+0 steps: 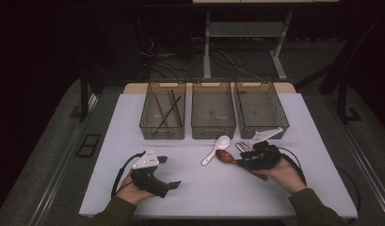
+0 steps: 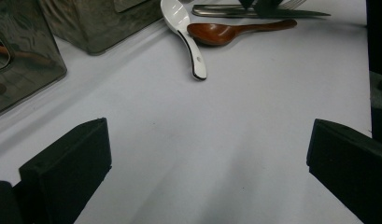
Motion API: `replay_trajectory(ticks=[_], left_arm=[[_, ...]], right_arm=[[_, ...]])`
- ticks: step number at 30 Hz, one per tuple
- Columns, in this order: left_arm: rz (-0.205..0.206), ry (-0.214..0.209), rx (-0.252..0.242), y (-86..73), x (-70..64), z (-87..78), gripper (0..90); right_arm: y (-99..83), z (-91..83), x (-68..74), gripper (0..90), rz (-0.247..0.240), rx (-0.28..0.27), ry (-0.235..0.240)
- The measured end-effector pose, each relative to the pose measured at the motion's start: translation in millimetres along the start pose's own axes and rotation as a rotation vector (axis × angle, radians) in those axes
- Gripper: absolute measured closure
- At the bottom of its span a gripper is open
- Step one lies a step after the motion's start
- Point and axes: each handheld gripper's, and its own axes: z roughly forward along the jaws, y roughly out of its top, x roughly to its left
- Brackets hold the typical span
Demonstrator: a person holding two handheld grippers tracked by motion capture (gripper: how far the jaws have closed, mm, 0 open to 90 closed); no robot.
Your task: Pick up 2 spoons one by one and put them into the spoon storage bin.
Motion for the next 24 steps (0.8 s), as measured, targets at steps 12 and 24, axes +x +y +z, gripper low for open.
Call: replay_trajectory(ticks=[12, 24], left_arm=[[0.003, -0.006, 0.000, -0.2, 0.4, -0.3, 0.0], [0.001, -0.006, 0.003, -0.2, 0.3, -0.1, 0.0]], right_arm=[[18.2, 34.4, -8.2, 52.9, 0.047, -0.001, 0.007], [15.8, 40.0, -2.8, 54.0, 0.017, 0.031, 0.016]])
